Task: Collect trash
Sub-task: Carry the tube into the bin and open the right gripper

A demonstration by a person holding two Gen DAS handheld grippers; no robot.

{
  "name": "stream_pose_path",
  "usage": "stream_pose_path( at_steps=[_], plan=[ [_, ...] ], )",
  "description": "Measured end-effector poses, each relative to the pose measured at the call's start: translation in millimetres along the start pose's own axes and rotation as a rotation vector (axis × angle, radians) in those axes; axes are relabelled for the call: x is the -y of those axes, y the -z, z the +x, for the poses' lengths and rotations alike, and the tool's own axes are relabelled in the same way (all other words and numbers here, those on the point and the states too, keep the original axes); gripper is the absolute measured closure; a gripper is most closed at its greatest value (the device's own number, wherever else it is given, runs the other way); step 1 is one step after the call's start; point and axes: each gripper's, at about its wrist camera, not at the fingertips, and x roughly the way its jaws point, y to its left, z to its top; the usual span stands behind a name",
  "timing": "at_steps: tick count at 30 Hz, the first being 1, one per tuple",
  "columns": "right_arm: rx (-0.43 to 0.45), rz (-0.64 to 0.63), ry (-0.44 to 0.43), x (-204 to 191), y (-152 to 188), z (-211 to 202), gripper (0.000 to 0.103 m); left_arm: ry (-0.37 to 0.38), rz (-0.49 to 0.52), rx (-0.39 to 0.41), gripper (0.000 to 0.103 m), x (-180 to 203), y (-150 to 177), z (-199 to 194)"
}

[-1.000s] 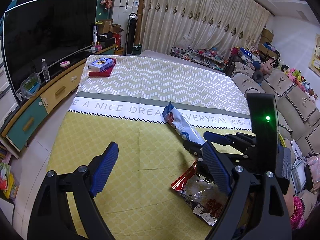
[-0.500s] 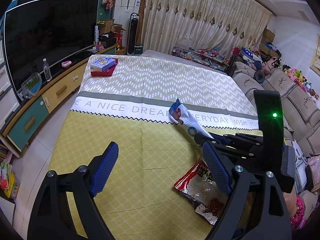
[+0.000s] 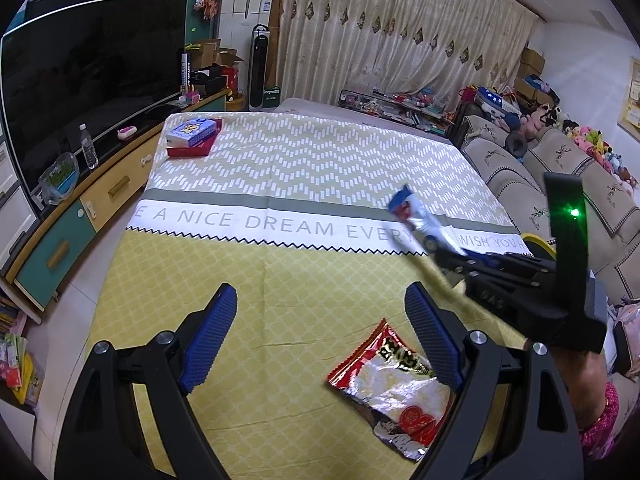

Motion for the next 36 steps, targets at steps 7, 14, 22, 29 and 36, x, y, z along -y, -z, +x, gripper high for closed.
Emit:
stream_pose_path(
  at_steps=[7,14,22,29,36],
  plan=[
    [0.044,0.11,0.09,73.2,6.1,-24.7,0.09,0.003,0.029,-0.009,0.018,21.9,-7.0,9.1],
    [0.095,0.273,0.227,167.6,27.6,-59.9,0.09,0.011,0.072,-0.021,0.018,47.8,-13.8,22.0],
    [0.086,0.419,0.389,251.5,60.9,-73.3,0.09,0.022,0.1,-0.046,0.018,68.7,-15.2,34.6],
    [0.045,0.471,0.43,284.1,76.3,-58.2,0.09,0.014,0.112,-0.052,0.018,75.5,-16.6,36.8],
    [0.041,0.481,0.46,289.6,77.8,-55.4,0.058,0.006,0.114,-0.058,0.018,77.8,-15.2,37.9]
  ],
)
